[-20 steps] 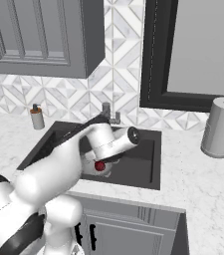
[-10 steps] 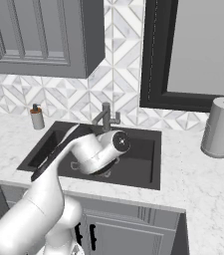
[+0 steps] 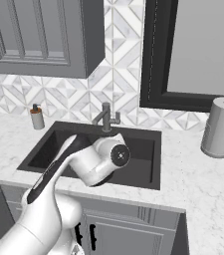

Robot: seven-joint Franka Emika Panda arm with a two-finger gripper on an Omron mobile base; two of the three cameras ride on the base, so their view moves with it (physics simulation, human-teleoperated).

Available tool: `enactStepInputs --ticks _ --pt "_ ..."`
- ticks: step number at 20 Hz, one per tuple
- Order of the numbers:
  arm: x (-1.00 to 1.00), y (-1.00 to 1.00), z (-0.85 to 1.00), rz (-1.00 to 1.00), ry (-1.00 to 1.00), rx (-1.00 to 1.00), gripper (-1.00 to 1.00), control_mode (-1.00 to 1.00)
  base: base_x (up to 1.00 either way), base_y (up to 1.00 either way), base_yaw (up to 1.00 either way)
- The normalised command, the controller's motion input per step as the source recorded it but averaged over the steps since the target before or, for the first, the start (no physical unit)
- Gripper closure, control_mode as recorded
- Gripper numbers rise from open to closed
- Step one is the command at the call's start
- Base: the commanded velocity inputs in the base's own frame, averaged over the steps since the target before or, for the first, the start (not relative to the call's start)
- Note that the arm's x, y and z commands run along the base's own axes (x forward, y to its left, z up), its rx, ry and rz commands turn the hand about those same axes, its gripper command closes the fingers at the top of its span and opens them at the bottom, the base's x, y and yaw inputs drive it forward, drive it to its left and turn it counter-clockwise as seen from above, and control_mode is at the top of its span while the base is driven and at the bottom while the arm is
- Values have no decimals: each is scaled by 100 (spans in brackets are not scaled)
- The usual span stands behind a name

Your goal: Put the colander in the sink, put the pear in the colander, and turn on the sink faucet and pour water over the colander.

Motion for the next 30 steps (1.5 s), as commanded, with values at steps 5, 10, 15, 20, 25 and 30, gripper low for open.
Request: enactStepInputs --ticks 5,10,15,20,25,30 --pt "16 0 0 0 -14 3 -100 -100 0 0 0" --pt "39 0 0 -1 -3 15 -100 -100 0 0 0" --pt "42 -5 0 0 -5 26 -100 -100 0 0 0" --pt "35 -4 0 0 -16 13 -100 -100 0 0 0" --pt "27 0 9 -4 -13 0 -100 -100 0 0 0" --pt "37 5 14 -5 -1 0 -100 -100 0 0 0"
